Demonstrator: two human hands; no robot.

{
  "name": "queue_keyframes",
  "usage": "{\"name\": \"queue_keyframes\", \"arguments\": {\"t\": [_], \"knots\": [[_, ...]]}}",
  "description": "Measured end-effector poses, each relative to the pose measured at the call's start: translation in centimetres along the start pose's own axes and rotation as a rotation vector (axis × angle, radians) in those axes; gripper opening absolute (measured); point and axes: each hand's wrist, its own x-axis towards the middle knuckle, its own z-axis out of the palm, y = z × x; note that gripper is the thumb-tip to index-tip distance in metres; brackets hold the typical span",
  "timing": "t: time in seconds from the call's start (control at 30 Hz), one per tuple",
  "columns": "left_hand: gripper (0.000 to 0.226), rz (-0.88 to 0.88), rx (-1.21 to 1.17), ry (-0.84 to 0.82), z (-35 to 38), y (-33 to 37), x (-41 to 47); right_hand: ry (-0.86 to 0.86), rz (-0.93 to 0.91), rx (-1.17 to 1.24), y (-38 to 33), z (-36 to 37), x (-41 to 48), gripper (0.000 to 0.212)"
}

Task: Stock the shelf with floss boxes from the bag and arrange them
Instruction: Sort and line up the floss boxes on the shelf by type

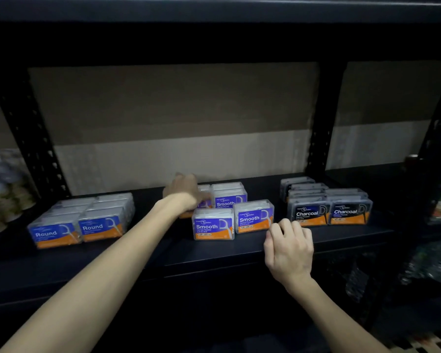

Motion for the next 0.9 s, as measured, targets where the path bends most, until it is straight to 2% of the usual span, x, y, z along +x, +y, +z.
{"name": "queue_keyframes", "arguments": {"t": [0.07, 0.13, 0.2, 0.23, 0.33, 0.43, 0.53, 0.9], "knots": [[0.061, 0.171, -0.156, 0.108, -0.6, -0.1, -1.3, -0.004, 0.001, -0.005, 0.0, 0.0, -0.1, 0.028], [0.069, 0.377, -0.279, 0.007, -1.4, -0.1, -3.6, -0.003, 0.002, -0.015, 0.0, -0.1, -0.1, 0.028], [0.079, 0.488, -0.100, -0.069, -1.0, -0.5, -5.7, -0.001, 0.002, -0.021, -0.1, -0.1, 0.0, 0.027], [0.077, 0.515, -0.001, -0.060, -0.5, -1.0, -6.3, -0.002, 0.004, -0.021, -0.1, -0.2, 0.0, 0.027], [0.060, 0.511, 0.119, 0.066, 0.7, -2.9, -6.7, -0.014, 0.007, -0.015, -0.2, -0.3, 0.0, 0.026], [0.063, 0.453, 0.151, 0.162, 1.4, -4.3, -6.3, -0.022, 0.012, -0.015, -0.1, -0.2, -0.1, 0.027], [0.061, 0.389, 0.157, 0.190, 1.8, -5.0, -5.6, -0.011, 0.007, -0.024, -0.1, -0.2, -0.1, 0.027], [0.059, 0.341, 0.147, 0.246, 3.1, -5.0, -4.1, -0.020, 0.010, -0.041, -0.1, -0.1, -0.1, 0.027]]}}
